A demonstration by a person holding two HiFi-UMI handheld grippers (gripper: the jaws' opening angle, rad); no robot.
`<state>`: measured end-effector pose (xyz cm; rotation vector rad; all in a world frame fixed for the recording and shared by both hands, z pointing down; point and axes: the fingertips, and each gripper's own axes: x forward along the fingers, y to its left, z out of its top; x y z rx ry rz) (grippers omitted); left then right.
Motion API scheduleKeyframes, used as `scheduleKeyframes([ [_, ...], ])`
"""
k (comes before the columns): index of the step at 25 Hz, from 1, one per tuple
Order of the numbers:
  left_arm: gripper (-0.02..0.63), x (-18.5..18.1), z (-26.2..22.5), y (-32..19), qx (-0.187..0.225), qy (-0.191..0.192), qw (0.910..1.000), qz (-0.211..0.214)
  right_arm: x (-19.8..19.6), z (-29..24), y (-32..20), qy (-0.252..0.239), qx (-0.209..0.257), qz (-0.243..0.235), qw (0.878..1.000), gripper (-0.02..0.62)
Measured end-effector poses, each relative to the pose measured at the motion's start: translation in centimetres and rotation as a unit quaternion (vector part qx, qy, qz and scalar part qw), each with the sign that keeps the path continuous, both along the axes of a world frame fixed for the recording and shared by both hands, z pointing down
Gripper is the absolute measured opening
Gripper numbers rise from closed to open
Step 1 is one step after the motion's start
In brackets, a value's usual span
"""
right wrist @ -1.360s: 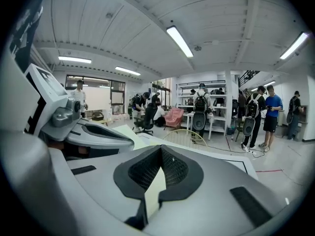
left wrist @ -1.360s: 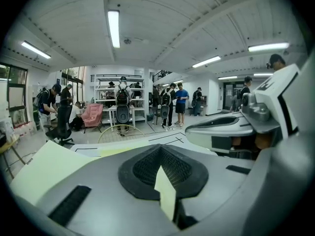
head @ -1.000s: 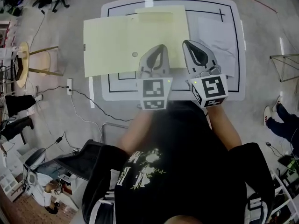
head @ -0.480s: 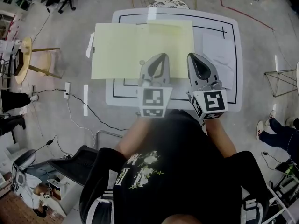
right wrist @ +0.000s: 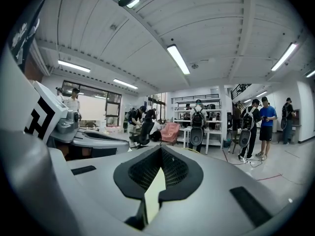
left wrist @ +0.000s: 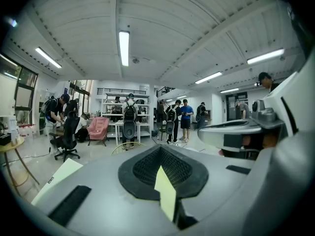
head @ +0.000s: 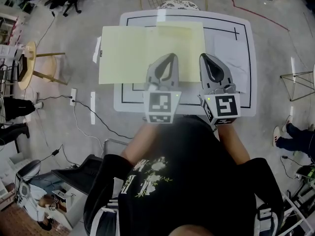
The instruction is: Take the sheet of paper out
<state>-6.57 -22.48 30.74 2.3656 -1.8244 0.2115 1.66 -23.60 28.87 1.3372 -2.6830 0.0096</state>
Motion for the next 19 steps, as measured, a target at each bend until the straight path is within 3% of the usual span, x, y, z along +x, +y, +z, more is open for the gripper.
scheduleKeyframes([
  [19,-0.006,0.37,-0.18,0.07,0.003,0.002,1.0,-0.002,0.21,-0.53,0.37,0.001,0.006,-0.006,1.0,-0.002],
])
